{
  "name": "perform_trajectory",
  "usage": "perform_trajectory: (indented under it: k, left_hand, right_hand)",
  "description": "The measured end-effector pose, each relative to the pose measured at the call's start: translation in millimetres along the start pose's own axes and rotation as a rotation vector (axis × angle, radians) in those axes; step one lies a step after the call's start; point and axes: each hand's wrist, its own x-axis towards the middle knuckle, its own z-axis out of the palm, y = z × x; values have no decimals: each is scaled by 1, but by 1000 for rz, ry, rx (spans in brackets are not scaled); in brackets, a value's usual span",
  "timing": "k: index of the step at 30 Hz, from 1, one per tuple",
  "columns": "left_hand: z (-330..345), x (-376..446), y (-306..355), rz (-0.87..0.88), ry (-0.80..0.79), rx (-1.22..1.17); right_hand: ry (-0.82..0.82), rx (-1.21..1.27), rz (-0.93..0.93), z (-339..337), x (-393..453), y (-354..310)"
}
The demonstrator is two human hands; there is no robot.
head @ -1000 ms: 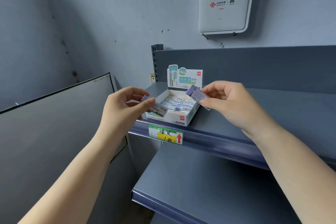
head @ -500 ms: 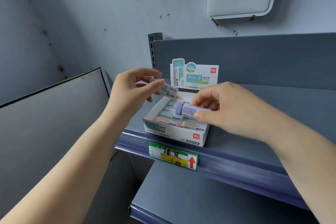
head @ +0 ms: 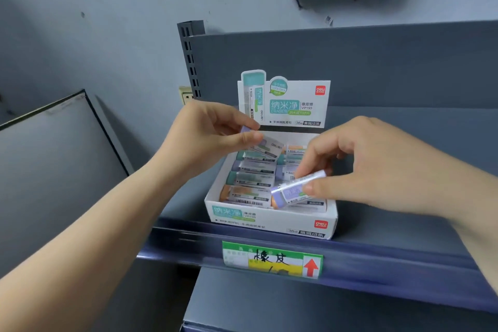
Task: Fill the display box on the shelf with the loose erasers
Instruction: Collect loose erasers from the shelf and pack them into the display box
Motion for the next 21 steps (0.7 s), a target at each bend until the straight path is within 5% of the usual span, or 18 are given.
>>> perform_trajectory:
  k: [21]
  left_hand:
    - [-4, 15, -12, 73, -32, 63]
  right_hand:
    - [-59, -30, 112, 8, 4, 0]
